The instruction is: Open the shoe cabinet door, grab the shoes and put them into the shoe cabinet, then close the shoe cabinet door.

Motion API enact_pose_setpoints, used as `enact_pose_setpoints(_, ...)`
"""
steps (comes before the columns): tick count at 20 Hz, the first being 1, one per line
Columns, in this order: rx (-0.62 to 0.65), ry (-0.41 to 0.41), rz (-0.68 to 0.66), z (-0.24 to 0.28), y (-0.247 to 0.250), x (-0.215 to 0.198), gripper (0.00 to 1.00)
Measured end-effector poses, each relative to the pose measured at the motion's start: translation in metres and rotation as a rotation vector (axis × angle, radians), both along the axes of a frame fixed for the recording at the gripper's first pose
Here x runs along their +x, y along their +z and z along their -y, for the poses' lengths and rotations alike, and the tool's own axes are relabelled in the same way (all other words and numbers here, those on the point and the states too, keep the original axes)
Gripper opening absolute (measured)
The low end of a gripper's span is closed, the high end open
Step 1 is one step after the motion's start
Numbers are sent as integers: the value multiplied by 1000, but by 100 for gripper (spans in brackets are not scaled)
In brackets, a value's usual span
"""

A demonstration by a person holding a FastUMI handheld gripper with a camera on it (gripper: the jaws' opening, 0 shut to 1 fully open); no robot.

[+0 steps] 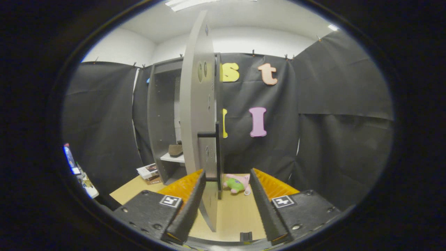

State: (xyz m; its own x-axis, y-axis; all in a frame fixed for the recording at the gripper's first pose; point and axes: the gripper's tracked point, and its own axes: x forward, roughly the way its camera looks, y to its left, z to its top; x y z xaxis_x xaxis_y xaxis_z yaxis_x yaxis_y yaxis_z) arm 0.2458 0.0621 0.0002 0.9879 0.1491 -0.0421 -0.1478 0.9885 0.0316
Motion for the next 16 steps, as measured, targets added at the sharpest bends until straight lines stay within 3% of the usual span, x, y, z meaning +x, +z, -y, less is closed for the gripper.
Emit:
enact_pose_setpoints(2, -8, -12, 15, 3, 2, -6, 94)
enact_pose_setpoints(8, 2, 18, 29, -11, -8, -21, 100)
enact_pose_setpoints(16, 10, 43, -79, -42, -59, -30, 100)
